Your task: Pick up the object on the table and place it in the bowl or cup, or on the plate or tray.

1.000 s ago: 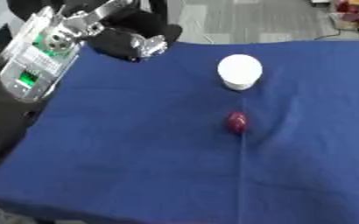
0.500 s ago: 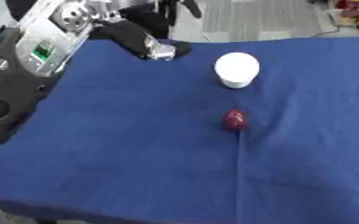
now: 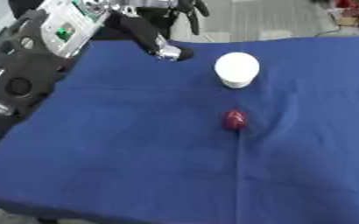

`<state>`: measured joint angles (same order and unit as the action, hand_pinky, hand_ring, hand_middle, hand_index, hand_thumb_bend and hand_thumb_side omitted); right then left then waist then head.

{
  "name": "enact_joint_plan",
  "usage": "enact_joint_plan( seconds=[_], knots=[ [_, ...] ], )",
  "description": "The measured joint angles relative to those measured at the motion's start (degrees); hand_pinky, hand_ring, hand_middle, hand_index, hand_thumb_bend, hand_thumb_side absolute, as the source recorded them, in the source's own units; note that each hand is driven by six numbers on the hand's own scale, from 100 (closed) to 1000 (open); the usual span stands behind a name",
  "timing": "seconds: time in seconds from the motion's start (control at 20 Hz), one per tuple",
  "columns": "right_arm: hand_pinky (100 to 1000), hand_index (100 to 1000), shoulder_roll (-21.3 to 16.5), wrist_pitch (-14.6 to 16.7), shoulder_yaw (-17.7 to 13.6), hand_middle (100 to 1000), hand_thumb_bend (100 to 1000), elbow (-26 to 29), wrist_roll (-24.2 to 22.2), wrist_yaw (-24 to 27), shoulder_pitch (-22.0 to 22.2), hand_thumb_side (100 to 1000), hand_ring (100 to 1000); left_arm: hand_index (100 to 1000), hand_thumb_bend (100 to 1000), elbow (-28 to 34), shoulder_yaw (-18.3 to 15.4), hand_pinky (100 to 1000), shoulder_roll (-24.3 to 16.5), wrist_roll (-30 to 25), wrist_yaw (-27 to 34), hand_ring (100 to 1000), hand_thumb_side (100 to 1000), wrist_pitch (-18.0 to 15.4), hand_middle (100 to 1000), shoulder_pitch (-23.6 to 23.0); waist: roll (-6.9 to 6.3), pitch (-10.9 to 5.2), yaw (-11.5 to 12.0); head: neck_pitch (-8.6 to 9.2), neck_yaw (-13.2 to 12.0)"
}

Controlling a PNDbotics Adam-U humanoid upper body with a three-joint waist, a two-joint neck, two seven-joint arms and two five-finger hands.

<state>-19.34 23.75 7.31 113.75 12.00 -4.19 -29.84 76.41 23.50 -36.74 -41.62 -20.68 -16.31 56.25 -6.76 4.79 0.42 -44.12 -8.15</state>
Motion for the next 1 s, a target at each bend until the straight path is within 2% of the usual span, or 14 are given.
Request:
enact_joint_plan(
  seconds=[0.25, 0.3, 0.45, 0.75, 1.0],
  knots=[
    [368, 684, 0.3, -0.4, 0.0, 588, 100, 0.0, 0.4, -0.3, 0.0, 1000, 506, 740, 254, -5.0, 0.4, 100, 2.6, -4.2, 0.8, 401, 745, 0.8, 569, 0.4, -0.07, -0.02, -0.4, 0.0, -0.2],
    [367, 684, 0.3, -0.4, 0.0, 587, 100, 0.0, 0.4, -0.4, 0.0, 1000, 505, 758, 207, -5.8, 0.4, 100, 3.1, -4.8, 0.9, 399, 820, 0.9, 579, 0.4, -0.07, -0.02, -0.5, 0.0, -0.4],
    [367, 684, 0.3, -0.4, 0.1, 587, 100, 0.0, 0.4, -0.4, 0.0, 1000, 505, 767, 195, -8.5, 0.7, 100, 4.6, -6.1, 1.9, 400, 849, 1.9, 601, 0.4, -0.07, -0.02, -0.7, 0.0, -0.4],
    [365, 684, 0.8, -0.7, 0.3, 587, 100, 0.0, 0.3, -0.4, 0.0, 1000, 505, 776, 257, -12.1, 1.1, 100, 6.9, -7.8, 2.0, 450, 803, 3.2, 628, 0.4, -0.07, -0.02, -0.9, 0.0, -0.4],
    [368, 684, 0.8, -0.7, 0.4, 587, 100, 0.0, 0.0, -0.4, -0.1, 1000, 505, 775, 338, -13.3, 1.9, 100, 8.6, -7.7, -2.6, 467, 736, 2.8, 615, 0.8, -0.06, -0.02, -1.3, 0.32, -0.4]
  ],
)
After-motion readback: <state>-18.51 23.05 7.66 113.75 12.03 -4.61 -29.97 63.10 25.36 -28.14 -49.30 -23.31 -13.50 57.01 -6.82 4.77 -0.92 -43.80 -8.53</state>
